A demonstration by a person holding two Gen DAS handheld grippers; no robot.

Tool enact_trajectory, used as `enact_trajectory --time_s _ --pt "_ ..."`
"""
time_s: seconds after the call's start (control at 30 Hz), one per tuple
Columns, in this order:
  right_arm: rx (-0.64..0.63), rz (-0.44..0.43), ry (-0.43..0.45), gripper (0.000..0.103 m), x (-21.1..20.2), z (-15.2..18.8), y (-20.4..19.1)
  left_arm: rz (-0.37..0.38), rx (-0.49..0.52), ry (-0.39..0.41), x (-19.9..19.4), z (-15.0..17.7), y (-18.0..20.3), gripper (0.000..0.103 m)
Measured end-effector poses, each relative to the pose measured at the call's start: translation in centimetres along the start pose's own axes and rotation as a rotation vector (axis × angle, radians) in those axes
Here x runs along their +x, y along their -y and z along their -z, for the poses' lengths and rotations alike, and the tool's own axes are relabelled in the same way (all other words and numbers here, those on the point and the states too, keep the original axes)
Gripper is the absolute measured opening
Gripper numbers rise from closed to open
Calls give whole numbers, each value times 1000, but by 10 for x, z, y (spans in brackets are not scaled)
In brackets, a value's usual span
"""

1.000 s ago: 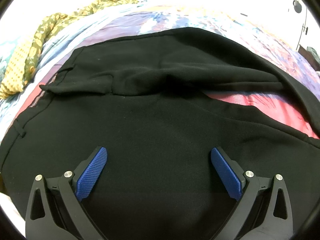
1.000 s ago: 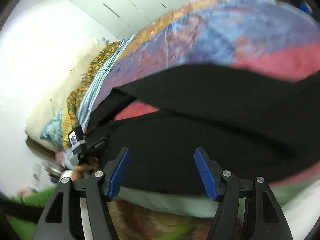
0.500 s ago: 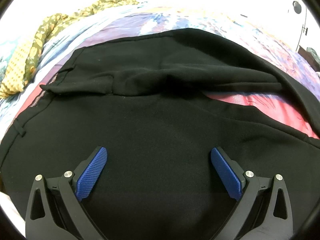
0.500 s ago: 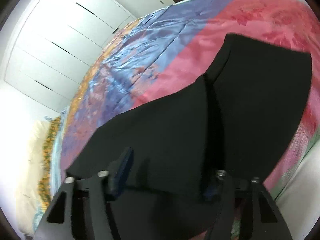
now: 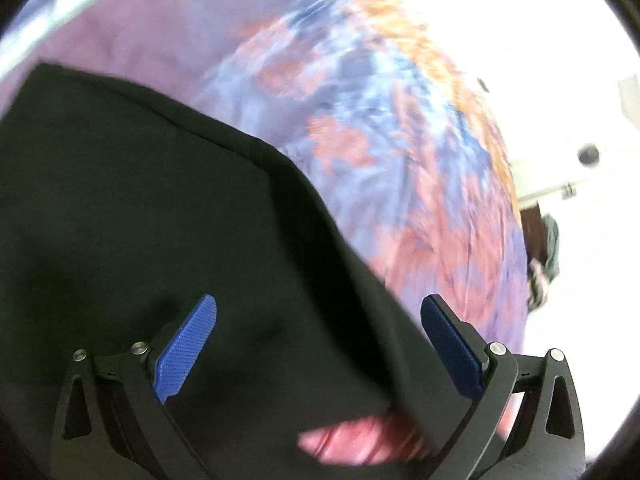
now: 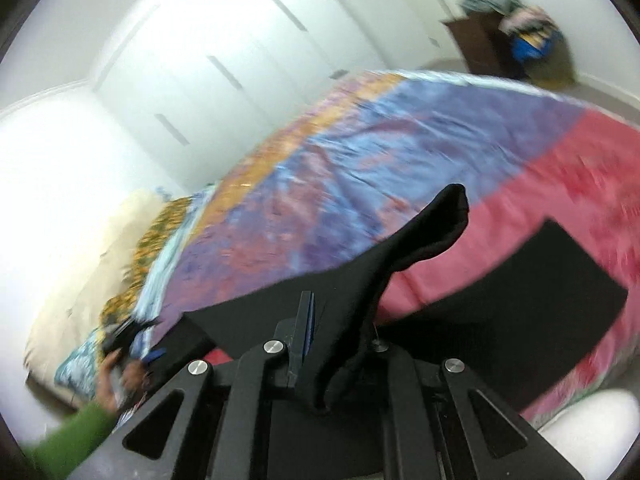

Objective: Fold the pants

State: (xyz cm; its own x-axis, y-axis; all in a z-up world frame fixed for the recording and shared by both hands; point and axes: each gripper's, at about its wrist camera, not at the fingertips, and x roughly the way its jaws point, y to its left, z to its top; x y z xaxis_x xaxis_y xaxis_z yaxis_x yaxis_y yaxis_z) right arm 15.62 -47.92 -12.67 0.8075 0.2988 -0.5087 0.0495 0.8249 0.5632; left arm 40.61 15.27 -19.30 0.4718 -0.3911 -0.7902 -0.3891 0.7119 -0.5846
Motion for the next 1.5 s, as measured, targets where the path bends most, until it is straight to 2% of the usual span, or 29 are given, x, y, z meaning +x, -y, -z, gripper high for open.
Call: enact_trajectory --time_s 0.1,0.13,0.23,0.27,0.3,0.33,0.37,0.47,0.5,0.6,0.63,0.7,0.73,0.77,0.8,0.87,0.93,0.97,1.03,1.17,1.33,1.5 --pt "-49 -37 11 11 -20 -1 -11 15 -76 -66 23 -16 -3 102" --pt "-57 -46 13 11 -25 -1 -12 -8 -70 -87 31 -18 -1 102" --pt "-69 -76 19 11 -44 2 -11 -78 -18 -83 38 -15 6 100" --pt "-83 -85 18 11 -51 2 -9 -86 -3 -75 38 -13 9 84" --pt "-96 -85 13 11 -55 3 -9 -86 6 -67 37 -10 11 62" --pt "-106 -80 3 11 -58 3 -6 -100 16 -64 34 -9 13 12" --pt "-110 -50 -13 11 -57 3 1 -128 19 -59 29 -9 15 7" --pt "-68 26 -61 11 -41 1 23 -29 29 30 -17 -6 18 7" --pt "-61 52 -74 11 -28 -3 30 -4 45 69 -43 -4 21 7" --pt "-86 38 -67 11 1 -21 30 70 89 254 -142 14 25 7" --pt "-99 21 -56 11 9 -30 24 87 94 318 -178 29 21 7" --pt "-127 -26 -30 11 17 -50 13 97 103 398 -224 63 6 7" --pt "-144 -33 -27 11 19 -57 8 80 111 424 -242 94 -7 8" --pt "-164 -20 -38 11 19 -63 6 68 111 427 -246 113 -17 8" --pt "-177 0 -54 11 19 -65 7 41 102 406 -241 146 -34 8" --pt "-184 76 -140 11 22 -61 26 -15 69 318 -216 187 -66 8" --pt "-153 191 -251 11 28 -44 59 -78 39 170 -169 229 -91 8" --pt "-149 252 -305 11 32 -33 73 -100 33 130 -155 243 -99 7" --pt "-139 371 -394 11 37 -10 103 -135 43 124 -141 263 -102 7" --pt "-113 426 -412 11 38 10 127 -141 83 125 -145 263 -95 7" --pt "-118 442 -409 11 37 11 128 -172 130 138 -135 279 -96 8" --pt "-129 482 -373 11 35 8 124 -157 134 139 -128 271 -90 8"
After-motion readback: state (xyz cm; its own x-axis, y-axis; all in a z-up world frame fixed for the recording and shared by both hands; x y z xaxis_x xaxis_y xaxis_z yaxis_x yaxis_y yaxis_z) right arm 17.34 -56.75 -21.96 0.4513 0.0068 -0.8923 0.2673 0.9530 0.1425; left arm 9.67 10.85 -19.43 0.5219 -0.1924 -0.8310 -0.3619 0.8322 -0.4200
